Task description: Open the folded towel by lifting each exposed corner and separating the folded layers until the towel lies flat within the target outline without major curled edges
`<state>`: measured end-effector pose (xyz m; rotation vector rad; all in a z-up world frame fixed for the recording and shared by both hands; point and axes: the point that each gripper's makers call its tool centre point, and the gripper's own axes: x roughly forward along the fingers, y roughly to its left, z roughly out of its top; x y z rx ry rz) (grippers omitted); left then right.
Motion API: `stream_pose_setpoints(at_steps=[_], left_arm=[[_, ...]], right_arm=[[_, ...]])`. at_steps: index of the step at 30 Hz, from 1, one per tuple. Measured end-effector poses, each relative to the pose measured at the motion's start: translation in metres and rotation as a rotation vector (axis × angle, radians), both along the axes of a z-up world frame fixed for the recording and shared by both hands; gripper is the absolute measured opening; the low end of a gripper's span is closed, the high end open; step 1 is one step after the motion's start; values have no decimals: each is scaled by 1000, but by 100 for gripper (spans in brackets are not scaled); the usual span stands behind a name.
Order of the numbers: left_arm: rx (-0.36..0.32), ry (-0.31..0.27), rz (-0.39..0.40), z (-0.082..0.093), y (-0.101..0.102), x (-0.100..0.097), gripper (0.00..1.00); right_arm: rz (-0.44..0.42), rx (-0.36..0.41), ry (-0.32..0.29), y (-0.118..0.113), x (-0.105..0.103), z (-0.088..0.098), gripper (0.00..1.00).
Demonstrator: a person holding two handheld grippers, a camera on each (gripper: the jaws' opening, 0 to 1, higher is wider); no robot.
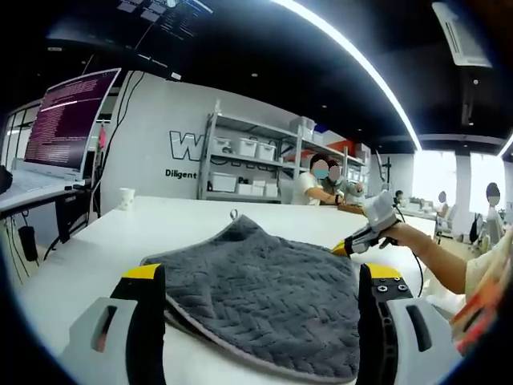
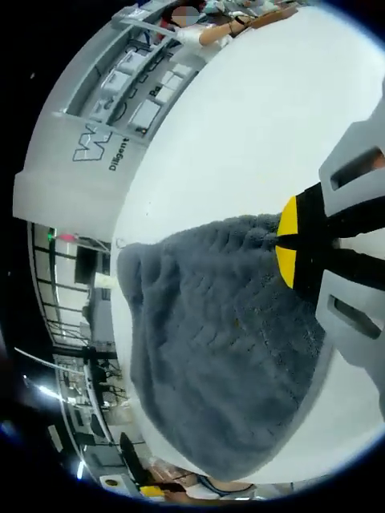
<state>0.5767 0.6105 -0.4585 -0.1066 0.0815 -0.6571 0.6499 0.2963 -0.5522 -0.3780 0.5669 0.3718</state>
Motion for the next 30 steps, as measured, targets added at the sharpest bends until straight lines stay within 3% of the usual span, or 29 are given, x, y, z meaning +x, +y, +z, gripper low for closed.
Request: stream_pose_setpoints(at_steps=[5,15,23,30], left_arm=[[6,11,10,-5,4,3,99],[8,18,25,-7,10,6,99],[9,19,36,-7,16,8,99],[7,14,46,-3,21,8,99]], right_arm=[[9,-21,1,3,-22,0,0],[55,19,28,20,-71,0,0],[103,57,63,36,-96,1,0],[145,66,88,45,-106,1,0]])
